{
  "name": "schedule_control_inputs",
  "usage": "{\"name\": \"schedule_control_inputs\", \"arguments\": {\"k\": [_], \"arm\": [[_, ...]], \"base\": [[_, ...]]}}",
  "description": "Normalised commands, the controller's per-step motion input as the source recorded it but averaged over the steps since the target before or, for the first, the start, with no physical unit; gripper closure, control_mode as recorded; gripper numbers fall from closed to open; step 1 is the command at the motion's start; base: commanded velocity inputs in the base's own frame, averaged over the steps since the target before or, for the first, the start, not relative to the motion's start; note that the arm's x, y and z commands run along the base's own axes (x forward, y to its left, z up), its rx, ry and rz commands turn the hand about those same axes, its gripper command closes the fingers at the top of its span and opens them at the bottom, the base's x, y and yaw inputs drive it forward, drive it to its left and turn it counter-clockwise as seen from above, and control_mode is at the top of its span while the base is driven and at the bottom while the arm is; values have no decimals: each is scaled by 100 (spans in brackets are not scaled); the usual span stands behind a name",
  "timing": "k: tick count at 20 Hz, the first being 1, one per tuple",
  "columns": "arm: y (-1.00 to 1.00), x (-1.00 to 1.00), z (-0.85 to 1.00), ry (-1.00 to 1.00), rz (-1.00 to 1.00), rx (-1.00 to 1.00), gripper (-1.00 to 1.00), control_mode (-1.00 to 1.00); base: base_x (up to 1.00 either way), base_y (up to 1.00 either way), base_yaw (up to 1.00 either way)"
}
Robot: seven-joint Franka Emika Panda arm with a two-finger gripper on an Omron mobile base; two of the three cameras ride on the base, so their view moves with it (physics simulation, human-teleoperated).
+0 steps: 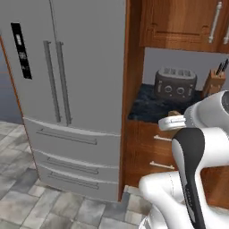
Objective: Start the toaster. Once the lever pops up, take the bread to the plate on the dining counter.
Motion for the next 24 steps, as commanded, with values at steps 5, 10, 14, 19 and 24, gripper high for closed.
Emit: {"name": "schedule_control_inputs", "arguments": {"k": [5,10,14,19,24], "arm": [[0,0,0,0,0,0,100,100],[0,0,0,0,0,0,100,100],[0,0,0,0,0,0,100,100],[0,0,0,0,0,0,100,100],[0,0,0,0,0,0,100,100]], "base": [[0,26,95],[0,35,83],[11,31,81],[32,26,78],[62,8,68]]}}
